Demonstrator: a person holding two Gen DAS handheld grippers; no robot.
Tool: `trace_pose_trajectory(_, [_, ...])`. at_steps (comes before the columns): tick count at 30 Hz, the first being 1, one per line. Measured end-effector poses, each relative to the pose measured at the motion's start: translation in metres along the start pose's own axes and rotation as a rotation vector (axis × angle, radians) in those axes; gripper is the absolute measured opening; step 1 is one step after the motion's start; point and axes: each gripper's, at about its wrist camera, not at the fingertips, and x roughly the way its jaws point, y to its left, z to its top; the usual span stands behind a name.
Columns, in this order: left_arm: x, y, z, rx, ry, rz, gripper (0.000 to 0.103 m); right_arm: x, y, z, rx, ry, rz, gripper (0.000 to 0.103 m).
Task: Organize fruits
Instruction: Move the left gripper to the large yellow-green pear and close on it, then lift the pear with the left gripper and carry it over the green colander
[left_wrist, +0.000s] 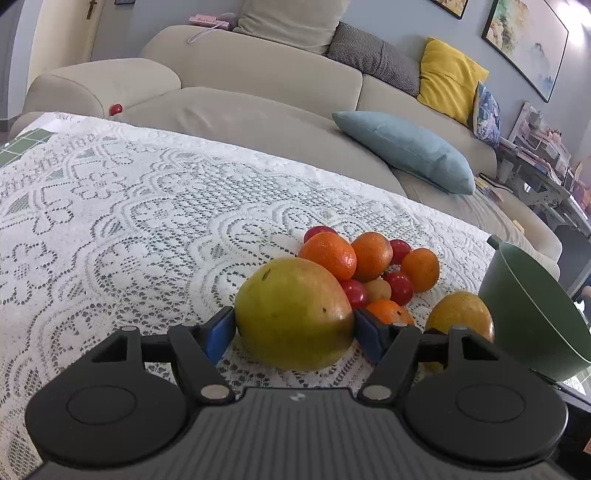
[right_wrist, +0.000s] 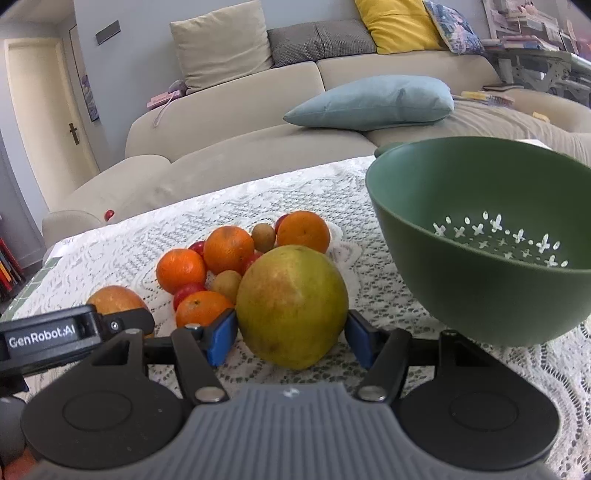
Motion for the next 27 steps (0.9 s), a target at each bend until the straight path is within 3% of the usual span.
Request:
trace_pose_trajectory(2, [0.001,0.0,0.0,-0.001,-0.008,0.002,0.08,0.001,-0.001,0.0,0.004,-0.003,0.001,0.062])
trace_pose_trajectory(5, [0.003,0.0,0.0,-0.007,-0.021,0.005,0.084,0.001,-0.005,0.004,0.044,-0.024,0.001,0.076])
trace_pose_trajectory(10, [0.007,0.003,0.001,-0.035,-0.041,-0.01,0.086,0.008,-0.01,0.007,0.104,-0.027,0.036,0.076])
trace_pose_trajectory(15, [0.013,0.003,0.001,-0.05,-0.047,-0.024,0.086,0.013,-0.011,0.006,0.131,-0.01,0.051,0.062])
trace_pose_trajectory(22, [0.019,0.004,0.002,-0.065,-0.061,-0.043,0.087,0.014,-0.01,0.006,0.112,-0.015,0.052,0.062])
trace_pose_trajectory(27, [0.019,0.002,0.001,-0.045,-0.053,-0.064,0.08,0.013,-0.011,0.005,0.108,-0.016,0.057,0.062])
